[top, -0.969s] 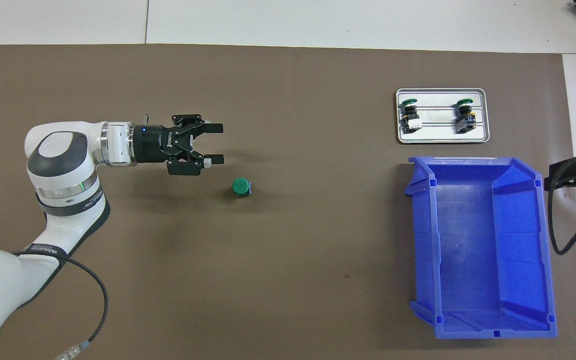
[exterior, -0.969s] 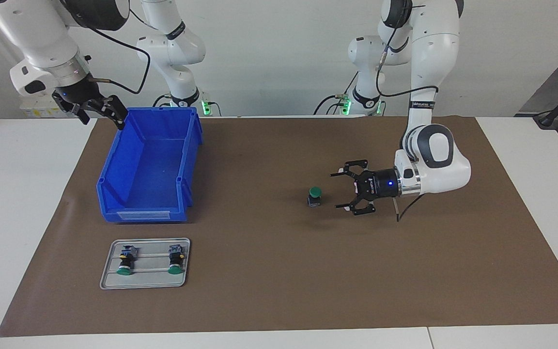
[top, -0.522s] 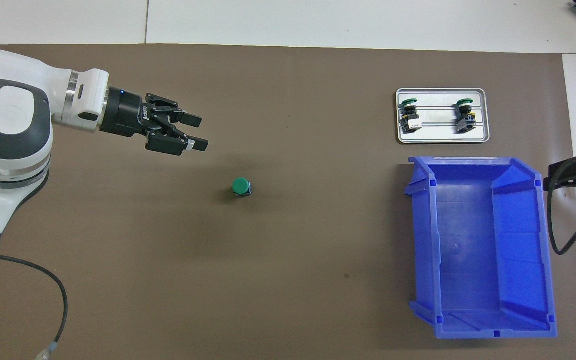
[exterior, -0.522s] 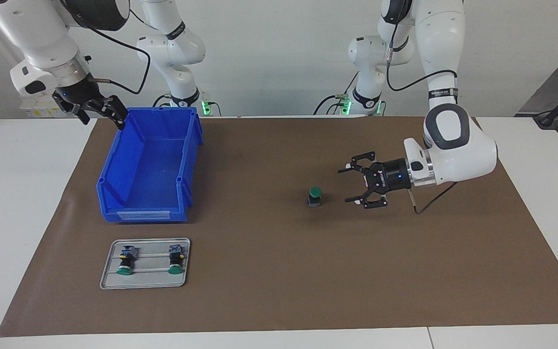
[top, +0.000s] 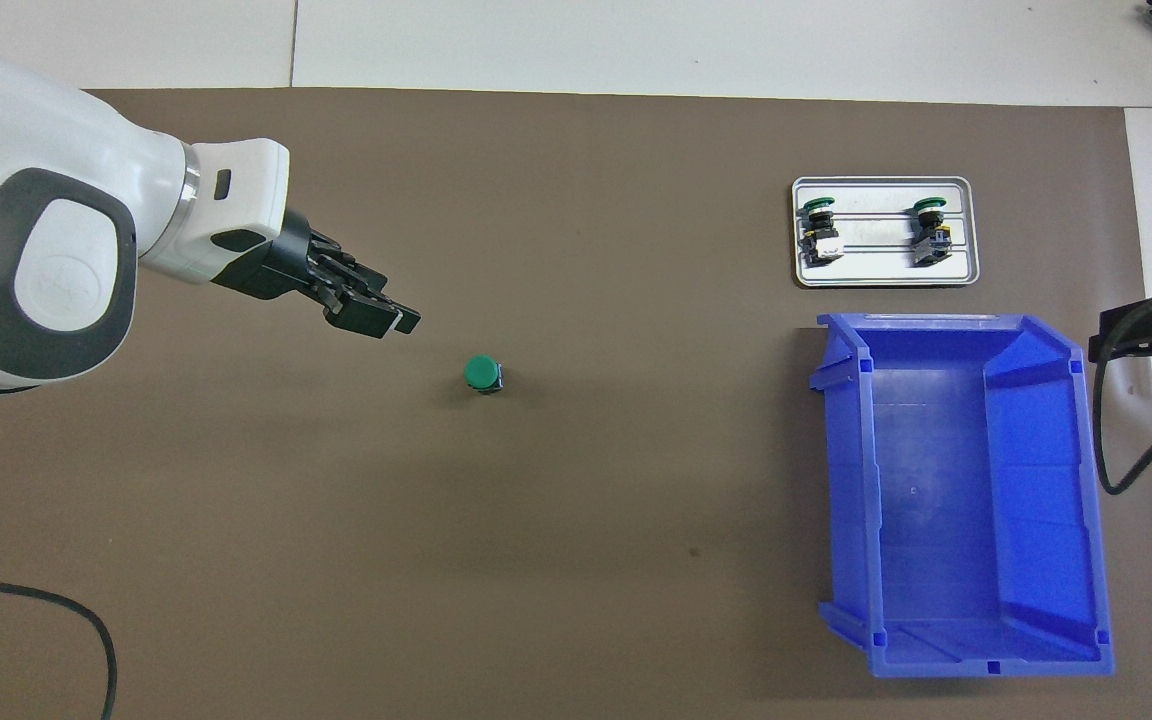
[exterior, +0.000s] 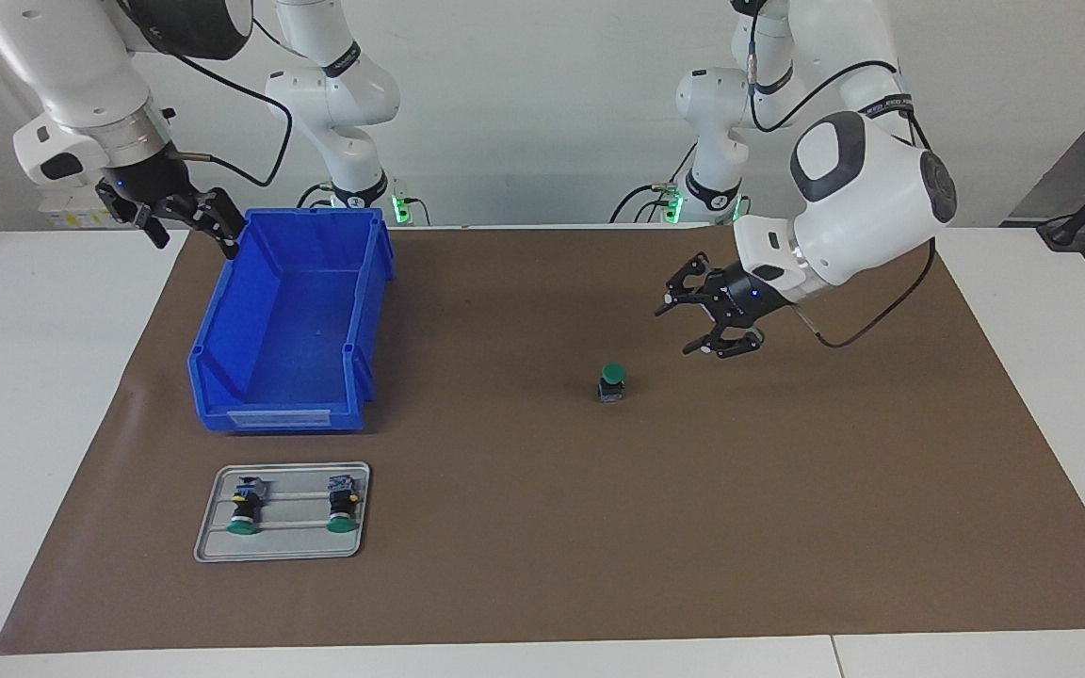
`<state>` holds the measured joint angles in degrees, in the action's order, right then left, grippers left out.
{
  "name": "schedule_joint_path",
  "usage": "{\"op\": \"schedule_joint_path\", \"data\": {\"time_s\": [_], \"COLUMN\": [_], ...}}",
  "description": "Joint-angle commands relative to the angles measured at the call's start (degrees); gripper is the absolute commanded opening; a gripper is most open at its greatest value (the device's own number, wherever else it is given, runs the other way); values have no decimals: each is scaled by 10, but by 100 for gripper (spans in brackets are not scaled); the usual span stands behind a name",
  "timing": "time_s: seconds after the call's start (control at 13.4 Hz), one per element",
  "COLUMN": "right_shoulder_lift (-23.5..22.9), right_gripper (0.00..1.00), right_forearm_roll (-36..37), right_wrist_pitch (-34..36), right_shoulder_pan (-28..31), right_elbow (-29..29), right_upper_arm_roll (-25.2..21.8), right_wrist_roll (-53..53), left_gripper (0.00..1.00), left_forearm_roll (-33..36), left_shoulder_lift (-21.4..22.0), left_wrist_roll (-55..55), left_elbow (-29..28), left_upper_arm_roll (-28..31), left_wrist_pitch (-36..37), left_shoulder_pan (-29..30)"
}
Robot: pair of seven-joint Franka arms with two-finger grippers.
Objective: Place and press button with both arms
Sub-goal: 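Lower the left gripper onto the green button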
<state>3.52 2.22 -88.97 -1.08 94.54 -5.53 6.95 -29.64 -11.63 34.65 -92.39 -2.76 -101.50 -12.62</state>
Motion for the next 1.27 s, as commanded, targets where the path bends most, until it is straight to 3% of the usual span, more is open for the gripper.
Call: {"op": "schedule_joint_path", "data": {"time_s": [0.0, 0.15, 0.37, 0.52, 0.67, 0.82, 0.97, 1.19], "right_shoulder_lift": [12, 12, 7, -11, -18, -14, -13, -9], "right_gripper": [100, 100, 100, 100, 100, 100, 100, 100], "right_forearm_roll": [-4, -5, -6, -12, -13, -13, -13, -13], "right_wrist_pitch": [-7, -5, -4, 12, 15, 17, 17, 19], "right_shoulder_pan": [6, 6, 5, 6, 6, 1, 1, 6], "right_elbow": [13, 14, 7, -20, -28, -25, -23, -16], "right_upper_arm_roll": [3, 3, 3, 3, 3, 3, 3, 3], "right_wrist_roll": [-12, -12, -12, -13, -14, -11, -10, -11], "left_gripper": [56, 47, 47, 46, 24, 13, 0, 0], "left_forearm_roll": [101, 138, 176, 218, 243, 244, 244, 244], "left_shoulder_lift": [21, 21, 32, 42, 59, 71, 72, 71], "left_wrist_roll": [-157, -239, -277, -361, -497, -548, -568, -595], "left_elbow": [-19, -20, -43, -70, -114, -151, -152, -161], "left_upper_arm_roll": [5, 6, 6, 6, 5, 4, 4, 3], "left_wrist_pitch": [-10, -9, -17, -40, -82, -134, -133, -140], "left_shoulder_pan": [-45, -68, -94, -116, -133, -138, -148, -168]}}
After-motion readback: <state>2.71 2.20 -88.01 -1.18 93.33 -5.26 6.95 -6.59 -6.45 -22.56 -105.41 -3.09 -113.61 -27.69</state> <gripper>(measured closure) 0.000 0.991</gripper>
